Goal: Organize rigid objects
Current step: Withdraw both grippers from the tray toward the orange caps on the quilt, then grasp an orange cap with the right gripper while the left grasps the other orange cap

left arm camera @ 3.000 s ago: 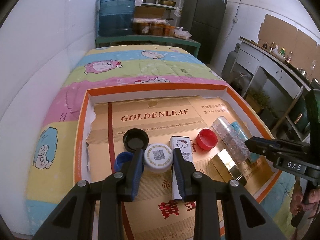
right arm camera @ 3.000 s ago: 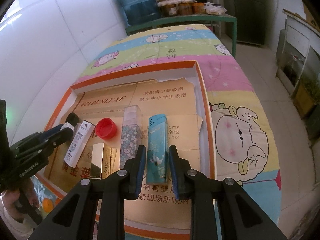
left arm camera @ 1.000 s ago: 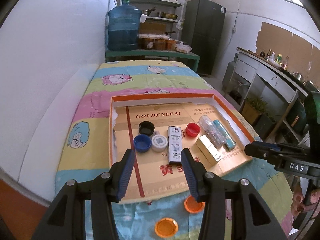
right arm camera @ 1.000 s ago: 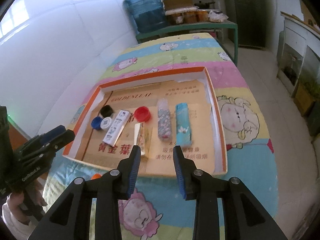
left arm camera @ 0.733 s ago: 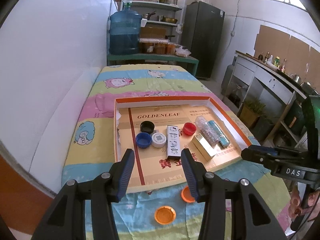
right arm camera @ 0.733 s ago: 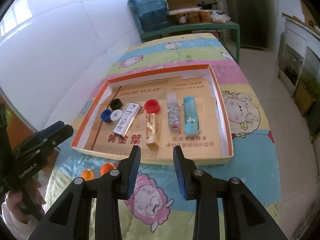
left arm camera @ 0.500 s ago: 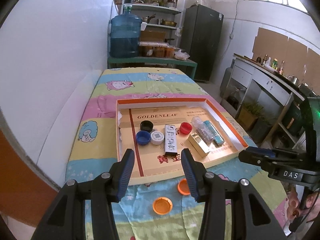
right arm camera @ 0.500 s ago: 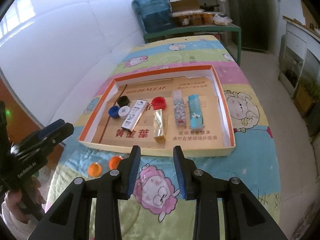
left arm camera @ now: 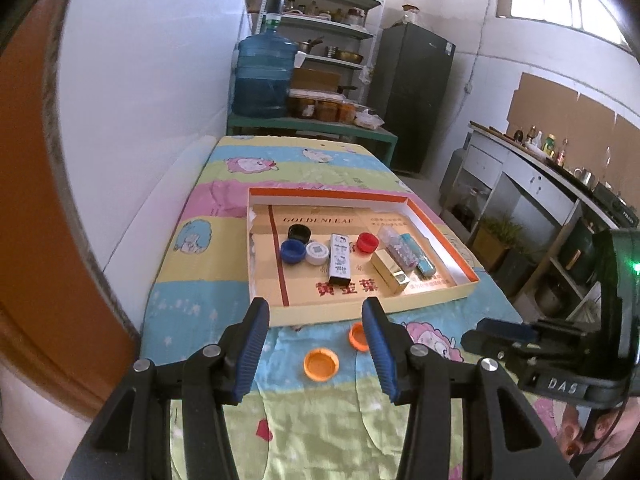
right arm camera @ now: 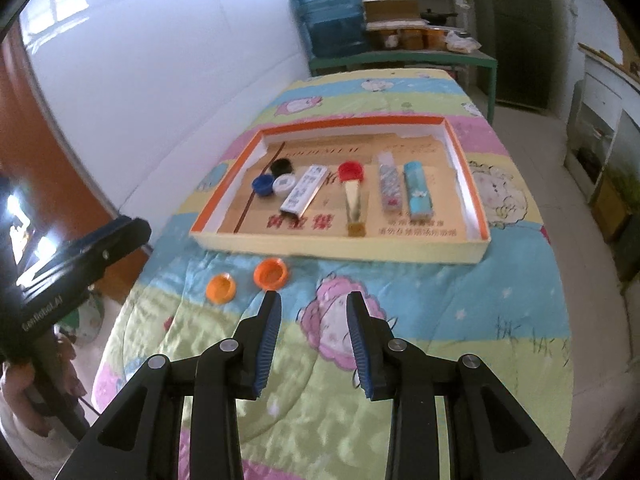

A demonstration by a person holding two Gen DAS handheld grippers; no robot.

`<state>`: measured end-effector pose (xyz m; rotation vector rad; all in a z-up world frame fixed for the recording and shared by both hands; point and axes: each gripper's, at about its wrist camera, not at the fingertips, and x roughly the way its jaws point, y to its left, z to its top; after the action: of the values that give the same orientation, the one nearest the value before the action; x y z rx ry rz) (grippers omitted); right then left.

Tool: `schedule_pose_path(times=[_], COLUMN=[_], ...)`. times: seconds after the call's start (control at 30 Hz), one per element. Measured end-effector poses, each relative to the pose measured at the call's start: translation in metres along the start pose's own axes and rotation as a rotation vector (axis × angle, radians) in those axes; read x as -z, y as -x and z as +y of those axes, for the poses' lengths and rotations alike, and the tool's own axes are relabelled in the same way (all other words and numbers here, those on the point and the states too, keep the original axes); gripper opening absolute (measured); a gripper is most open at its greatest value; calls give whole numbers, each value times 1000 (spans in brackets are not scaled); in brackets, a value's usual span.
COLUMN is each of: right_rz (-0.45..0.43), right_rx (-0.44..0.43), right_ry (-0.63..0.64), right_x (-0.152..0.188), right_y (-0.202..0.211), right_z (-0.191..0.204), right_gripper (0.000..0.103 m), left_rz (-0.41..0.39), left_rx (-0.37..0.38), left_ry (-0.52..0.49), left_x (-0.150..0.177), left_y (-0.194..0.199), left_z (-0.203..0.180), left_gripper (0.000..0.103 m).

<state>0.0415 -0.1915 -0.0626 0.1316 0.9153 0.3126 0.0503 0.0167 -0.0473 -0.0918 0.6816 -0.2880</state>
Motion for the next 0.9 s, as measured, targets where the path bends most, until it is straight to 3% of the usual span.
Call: schedule_pose_path(times=[0.3,0.53,0.9], right_rz=[33,67,39], right_rx=[-34,8,48], right_ry=[28,113,234], right_x=[13,10,-6], right_y=[-30,-74,-111], right_z=[13,32,49], right_gripper=[35,35,35], left_rz=[52,117,137], left_rx=[-1,-16,-19], left_ry=[-3,-1,24], left_x=[30,45,51], left_y=[-7,-27,-35], left_z=[1,7,24], left_gripper=[48,48,48])
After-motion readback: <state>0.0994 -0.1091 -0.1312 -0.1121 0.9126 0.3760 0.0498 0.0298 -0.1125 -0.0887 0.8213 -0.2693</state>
